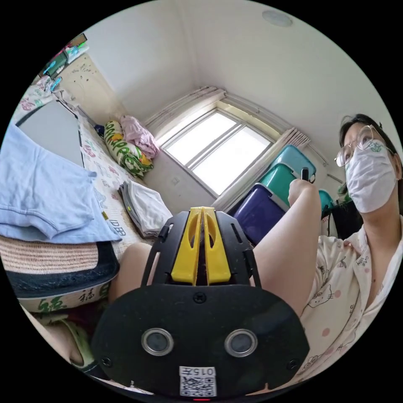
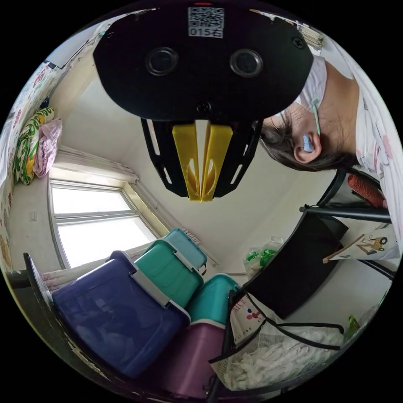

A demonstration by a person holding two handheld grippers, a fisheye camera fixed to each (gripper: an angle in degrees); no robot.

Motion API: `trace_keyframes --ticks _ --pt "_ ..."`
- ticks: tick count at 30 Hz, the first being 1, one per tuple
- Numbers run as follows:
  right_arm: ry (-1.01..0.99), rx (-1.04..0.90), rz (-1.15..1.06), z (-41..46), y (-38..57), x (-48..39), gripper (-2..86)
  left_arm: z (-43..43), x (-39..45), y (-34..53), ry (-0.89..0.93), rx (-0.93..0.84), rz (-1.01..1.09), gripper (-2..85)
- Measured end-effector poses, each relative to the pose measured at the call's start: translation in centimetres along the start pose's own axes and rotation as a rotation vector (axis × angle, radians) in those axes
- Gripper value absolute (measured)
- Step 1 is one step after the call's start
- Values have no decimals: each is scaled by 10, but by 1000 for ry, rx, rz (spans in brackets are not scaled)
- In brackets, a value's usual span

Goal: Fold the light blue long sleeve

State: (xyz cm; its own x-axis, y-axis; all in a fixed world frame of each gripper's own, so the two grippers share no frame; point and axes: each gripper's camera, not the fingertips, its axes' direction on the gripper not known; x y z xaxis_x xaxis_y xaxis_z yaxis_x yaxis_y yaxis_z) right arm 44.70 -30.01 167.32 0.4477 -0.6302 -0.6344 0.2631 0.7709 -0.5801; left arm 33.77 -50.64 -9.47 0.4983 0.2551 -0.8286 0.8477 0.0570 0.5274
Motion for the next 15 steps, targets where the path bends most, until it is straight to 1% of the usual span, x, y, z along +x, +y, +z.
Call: trace_keyframes --ticks 3,5,7,9,12,15 --pt "-5 19 -24 7 -19 -16 -8 53 -18 -14 44 -44 -28 -9" --pt "-30 45 -19 11 -35 -22 -8 86 -29 -23 73 -38 -41 -9" --pt "-50 50 -20 16 -45 -26 -8 122 -44 -29 98 -31 -89 -9" --pt "-64 38 -44 23 -54 -32 -8 170 -65 -38 164 -42 -140 -9" --pt "-96 40 -53 31 -63 -40 -8 221 -68 -62 157 -66 -85 -9" --pt "-92 32 -87 34 -61 -58 -7 261 -83 -83 209 -98 -97 -9"
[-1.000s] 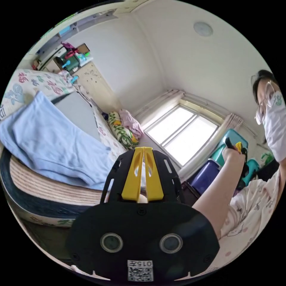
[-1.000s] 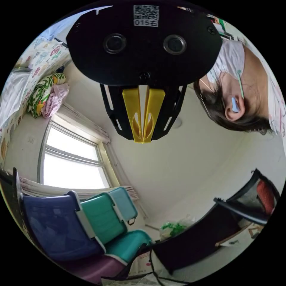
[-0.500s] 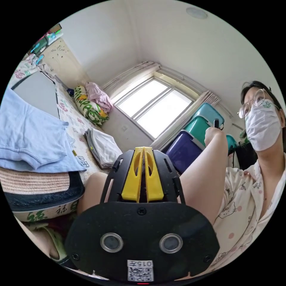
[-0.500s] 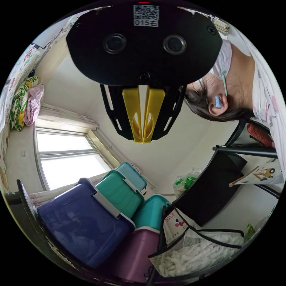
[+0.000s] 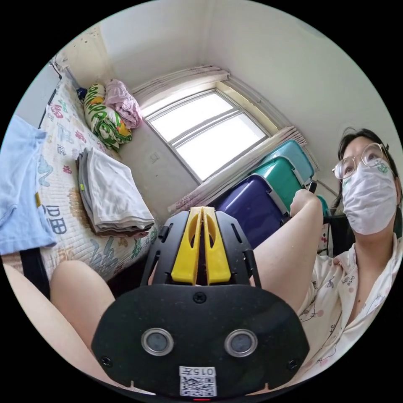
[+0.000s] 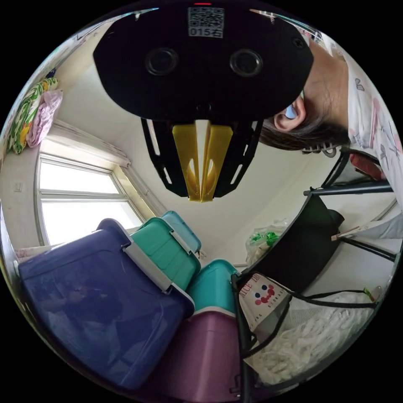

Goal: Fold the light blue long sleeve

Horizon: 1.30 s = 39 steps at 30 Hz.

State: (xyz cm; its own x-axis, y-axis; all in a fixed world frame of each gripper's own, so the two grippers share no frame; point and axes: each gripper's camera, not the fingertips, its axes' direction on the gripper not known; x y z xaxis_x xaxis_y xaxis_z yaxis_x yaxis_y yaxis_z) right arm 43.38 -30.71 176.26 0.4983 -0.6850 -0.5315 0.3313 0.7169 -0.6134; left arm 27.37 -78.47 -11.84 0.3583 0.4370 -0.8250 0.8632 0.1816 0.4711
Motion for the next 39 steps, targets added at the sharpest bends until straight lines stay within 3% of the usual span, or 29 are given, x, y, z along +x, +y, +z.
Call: trace_keyframes --ticks 8,16,22,29,33,39 --pt "54 -300 -29 22 67 -59 -7 29 -37 -9 165 -79 -42 -9" --pt "84 -398 177 -18 180 -123 -6 -77 -69 -27 216 -28 -204 -10" --pt "43 -516 202 -40 263 -231 -6 -204 -33 -66 160 7 -46 -9" --pt "-44 -732 188 -86 325 -356 -6 -435 76 -169 -253 342 197 -9" --pt "-47 -819 212 -121 359 -405 -6 -575 171 -234 -160 549 286 -9" --pt "-11 -805 148 -163 391 -471 -6 -692 272 -222 -3 704 395 -9"
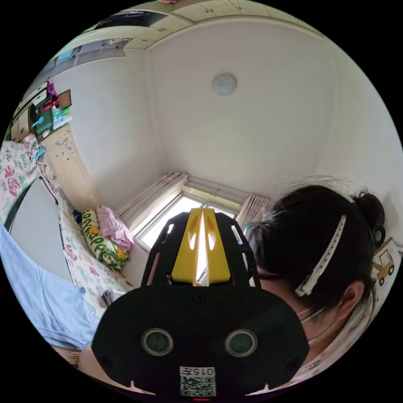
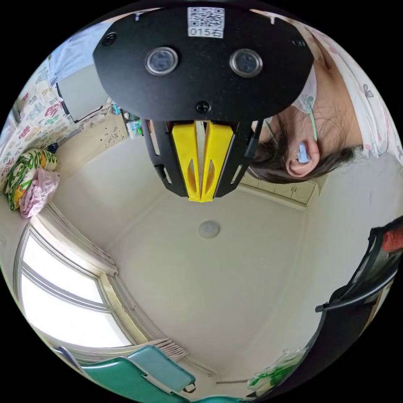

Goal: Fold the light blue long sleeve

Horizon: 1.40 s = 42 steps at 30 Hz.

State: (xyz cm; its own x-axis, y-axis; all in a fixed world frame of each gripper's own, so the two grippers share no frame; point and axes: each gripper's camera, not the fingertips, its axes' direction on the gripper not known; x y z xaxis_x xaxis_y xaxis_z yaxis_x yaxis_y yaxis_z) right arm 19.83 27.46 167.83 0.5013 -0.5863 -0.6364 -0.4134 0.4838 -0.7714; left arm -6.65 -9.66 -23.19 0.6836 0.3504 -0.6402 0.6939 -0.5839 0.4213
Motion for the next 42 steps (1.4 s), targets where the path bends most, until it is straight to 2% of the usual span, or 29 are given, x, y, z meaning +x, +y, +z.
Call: trace_keyframes --ticks 6,14,21,30,33,37,39,42 --pt "-41 22 -6 9 30 -31 -6 -52 27 -16 83 71 -45 -9" --pt "-68 32 30 27 44 -24 -6 -91 66 -25 24 92 76 -9" --pt "-41 25 19 57 42 1 -6 -95 53 17 80 59 1 -9" --pt "-28 59 -34 112 17 70 -5 -92 49 101 122 -2 13 -9" --pt "40 35 -66 129 8 119 -5 -93 19 143 16 -10 27 -9" --pt "264 -117 -107 150 4 226 1 -78 -35 205 -284 -98 140 -7" --pt "378 -236 -87 158 9 292 9 -48 -90 255 -438 -248 210 -3" --pt "553 -407 78 153 22 427 48 -3 -180 330 -506 -503 175 18"
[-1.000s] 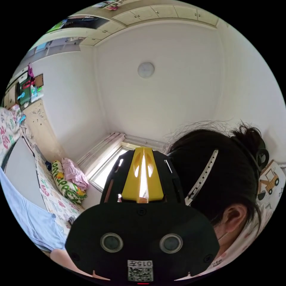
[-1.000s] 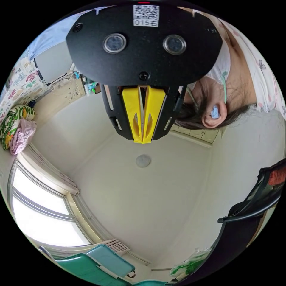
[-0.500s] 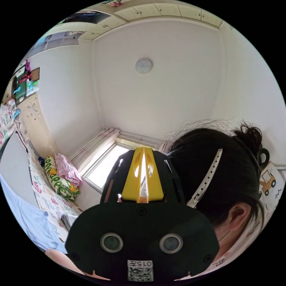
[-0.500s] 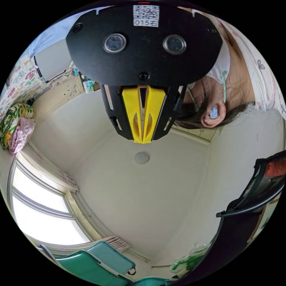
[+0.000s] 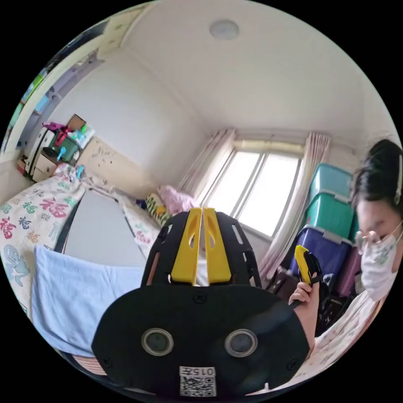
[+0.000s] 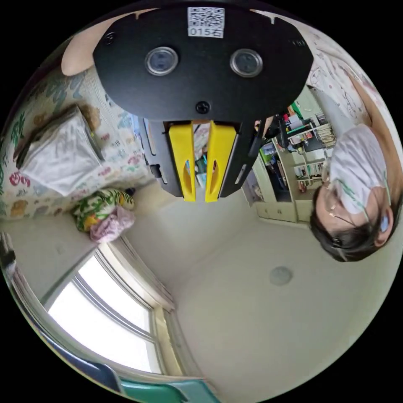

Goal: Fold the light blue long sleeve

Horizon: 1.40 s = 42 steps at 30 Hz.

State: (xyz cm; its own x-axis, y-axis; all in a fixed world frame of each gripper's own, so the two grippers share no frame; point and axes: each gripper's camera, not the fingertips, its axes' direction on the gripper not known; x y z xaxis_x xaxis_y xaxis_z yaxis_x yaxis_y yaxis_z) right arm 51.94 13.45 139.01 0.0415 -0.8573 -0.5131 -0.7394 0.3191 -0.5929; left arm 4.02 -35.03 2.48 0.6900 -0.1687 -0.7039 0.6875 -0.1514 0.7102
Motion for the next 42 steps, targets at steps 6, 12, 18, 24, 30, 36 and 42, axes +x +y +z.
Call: trace_keyframes --ticks 6,12,18,24,30,36,42 --pt "286 -383 163 142 39 193 92 220 -47 124 -124 -426 71 62" --pt "322 -722 274 268 85 302 136 414 -50 245 -240 -693 166 82" --pt "266 -772 321 322 71 351 116 562 -73 358 -304 -846 51 129" --pt "262 -748 298 331 39 387 85 650 -83 467 -421 -969 23 151" --pt "182 -767 376 328 17 434 40 661 -69 549 -524 -1047 89 91" --pt "198 -657 368 293 -14 453 19 626 -39 577 -514 -1002 107 24" --pt "292 -507 234 254 -88 473 11 570 12 537 -373 -783 78 6"
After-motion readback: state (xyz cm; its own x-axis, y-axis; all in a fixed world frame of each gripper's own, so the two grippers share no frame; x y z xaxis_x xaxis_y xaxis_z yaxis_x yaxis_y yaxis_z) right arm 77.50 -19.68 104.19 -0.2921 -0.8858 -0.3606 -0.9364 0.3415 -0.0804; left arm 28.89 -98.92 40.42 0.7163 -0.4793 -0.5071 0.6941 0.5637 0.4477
